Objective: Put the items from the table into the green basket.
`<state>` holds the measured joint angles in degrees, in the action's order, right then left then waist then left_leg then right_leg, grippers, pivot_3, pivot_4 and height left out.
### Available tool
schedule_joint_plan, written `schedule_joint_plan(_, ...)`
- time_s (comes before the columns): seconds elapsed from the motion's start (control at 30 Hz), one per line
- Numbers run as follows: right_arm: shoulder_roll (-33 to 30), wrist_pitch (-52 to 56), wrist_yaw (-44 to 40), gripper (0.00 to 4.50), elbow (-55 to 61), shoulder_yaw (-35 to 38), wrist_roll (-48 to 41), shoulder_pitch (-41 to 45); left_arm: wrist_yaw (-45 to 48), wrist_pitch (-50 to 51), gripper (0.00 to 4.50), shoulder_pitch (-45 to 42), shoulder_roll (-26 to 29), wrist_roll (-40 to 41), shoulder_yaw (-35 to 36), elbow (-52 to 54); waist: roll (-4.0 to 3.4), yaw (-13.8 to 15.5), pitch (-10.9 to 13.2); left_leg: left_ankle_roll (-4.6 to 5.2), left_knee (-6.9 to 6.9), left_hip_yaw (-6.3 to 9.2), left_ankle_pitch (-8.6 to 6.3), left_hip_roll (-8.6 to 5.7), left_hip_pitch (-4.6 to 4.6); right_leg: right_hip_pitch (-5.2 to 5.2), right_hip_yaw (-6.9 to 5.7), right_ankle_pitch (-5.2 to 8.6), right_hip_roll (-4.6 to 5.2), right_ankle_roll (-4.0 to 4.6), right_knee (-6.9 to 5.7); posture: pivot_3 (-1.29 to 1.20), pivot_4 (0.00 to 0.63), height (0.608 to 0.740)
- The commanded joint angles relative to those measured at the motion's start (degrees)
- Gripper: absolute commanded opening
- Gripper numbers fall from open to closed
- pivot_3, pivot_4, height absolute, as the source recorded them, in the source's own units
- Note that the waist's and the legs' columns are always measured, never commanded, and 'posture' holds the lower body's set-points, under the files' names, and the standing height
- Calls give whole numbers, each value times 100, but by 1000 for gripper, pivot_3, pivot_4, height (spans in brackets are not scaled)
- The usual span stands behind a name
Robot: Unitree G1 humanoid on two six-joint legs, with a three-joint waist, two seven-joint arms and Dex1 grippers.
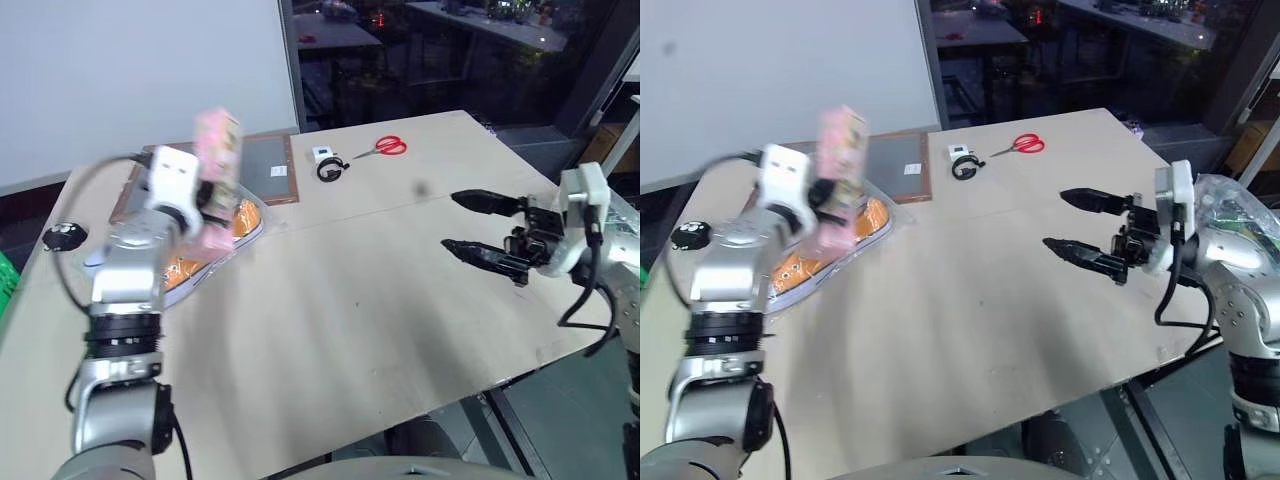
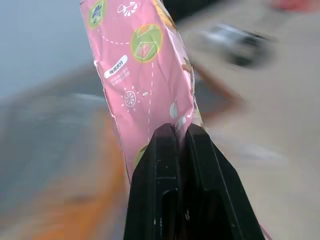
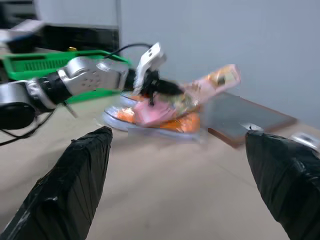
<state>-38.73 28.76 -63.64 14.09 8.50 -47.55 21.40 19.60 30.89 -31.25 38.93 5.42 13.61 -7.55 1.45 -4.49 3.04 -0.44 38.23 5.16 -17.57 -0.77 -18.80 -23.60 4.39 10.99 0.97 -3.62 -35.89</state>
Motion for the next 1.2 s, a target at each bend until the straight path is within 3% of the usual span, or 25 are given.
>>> schedule_joint_plan(0.03, 149, -24, -231, 4500, -193, -232, 23, 481, -320, -111, 62, -130, 576, -205, 623, 505, 0, 102, 2, 0, -1, -1, 0, 0, 0, -3, -1, -3, 0, 4, 0, 92, 0, 740)
schedule_joint_plan(0.27, 806, -181, -688, 4500, -897, -816, 253, 1489, -358, -148, 62, 582, 1595, -502, 1463, 443, -5, 514, 5, -1, -17, 10, -1, -4, -4, -10, -17, -13, 10, 23, 2, 182, 0, 740)
schedule_joint_plan(0.5, 1409, -304, -1064, 4500, -1285, -1124, 412, 2038, -531, -31, 62, 1254, 2001, -696, 2297, 227, -1, 802, 8, -3, -20, 35, 0, -4, -9, -8, -43, -13, 11, 24, 2, 222, 0, 740)
schedule_joint_plan(0.67, 1712, -319, -1003, 4500, -1425, -1219, 542, 2239, -535, -562, 62, 1713, 2305, -804, 2730, -527, -3, 906, 9, -6, -24, 39, 1, -5, -8, -8, -49, -12, 10, 25, 0, 246, 0, 740)
schedule_joint_plan(1.2, 1943, -580, -440, 4500, -1407, -1173, 1111, 2222, -198, -2828, 62, 1016, 3060, -558, 1970, -3692, -7, 942, 3, -47, -90, 48, 26, 4, 18, -19, -60, -10, -1, 51, -12, 244, 0, 740)
